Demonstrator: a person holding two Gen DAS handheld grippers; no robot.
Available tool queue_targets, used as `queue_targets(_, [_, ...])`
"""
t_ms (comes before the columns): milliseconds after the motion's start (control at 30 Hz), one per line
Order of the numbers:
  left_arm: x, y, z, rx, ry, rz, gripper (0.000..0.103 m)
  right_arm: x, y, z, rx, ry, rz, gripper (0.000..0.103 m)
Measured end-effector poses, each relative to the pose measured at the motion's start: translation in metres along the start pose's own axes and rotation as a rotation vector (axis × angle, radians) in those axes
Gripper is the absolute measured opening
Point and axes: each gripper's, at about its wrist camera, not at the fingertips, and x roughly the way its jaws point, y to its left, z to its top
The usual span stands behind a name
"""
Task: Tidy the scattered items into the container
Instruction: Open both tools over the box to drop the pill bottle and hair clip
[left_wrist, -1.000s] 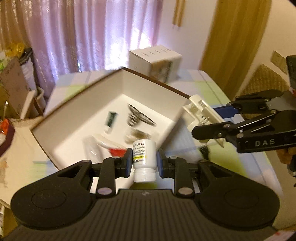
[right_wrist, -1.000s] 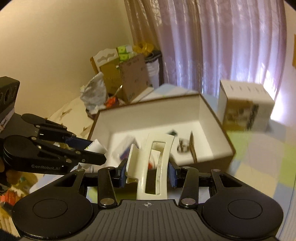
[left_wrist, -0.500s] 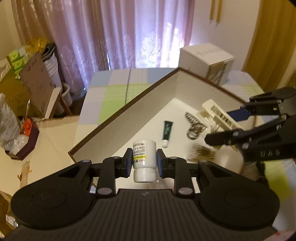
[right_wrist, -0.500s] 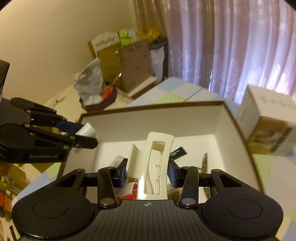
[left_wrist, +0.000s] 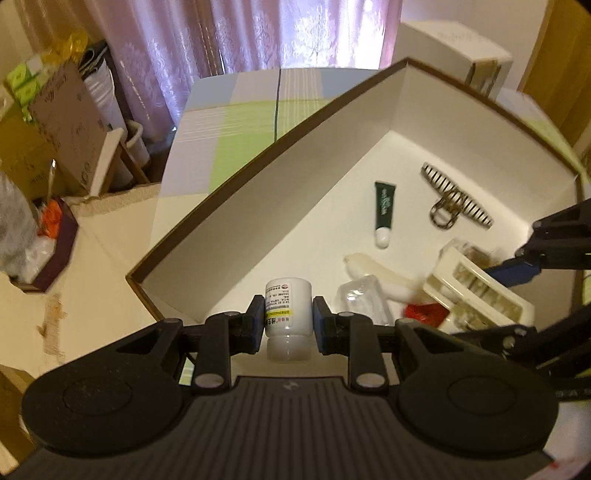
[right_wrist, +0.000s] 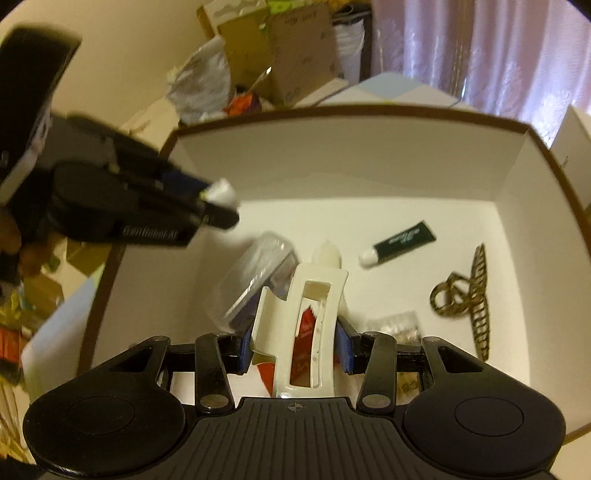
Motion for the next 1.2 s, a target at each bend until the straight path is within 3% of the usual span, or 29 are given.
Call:
queue_targets(167, [0.003, -0.002, 0.004, 0.038, 0.014, 0.009, 0.022, 0.006, 0.012, -0.007, -0.035, 0.018, 0.026, 0.041])
queue_targets(467, [0.009, -0.019, -0.003, 0.226, 0.016, 0.043, 0.022, 0.008, 0.015, -0.011, -0.058, 0.025, 0.044, 0.041])
queue_targets(700, [0.023, -0.026, -0.005, 0.346, 0.072, 0.043, 0.023, 0.015, 0.020, -0.012, -0.080, 0.055, 0.071, 0.041])
queue_targets(900, [0.032, -0.027, -0.004, 0.379, 0.115, 0.037, 0.025, 0.018, 0.019, -0.013, -0.081, 0.075, 0.084, 0.041])
queue_targets(1033, [0.033, -0.028, -0.003, 0.386, 0.124, 0.039, 0.035, 0.019, 0.020, -0.013, -0.081, 0.082, 0.093, 0.041])
queue_targets(1200, [0.029, -0.027, -0.002, 0.377, 0.114, 0.042, 0.039, 0.020, 0.021, -0.013, -0.081, 0.092, 0.111, 0.041])
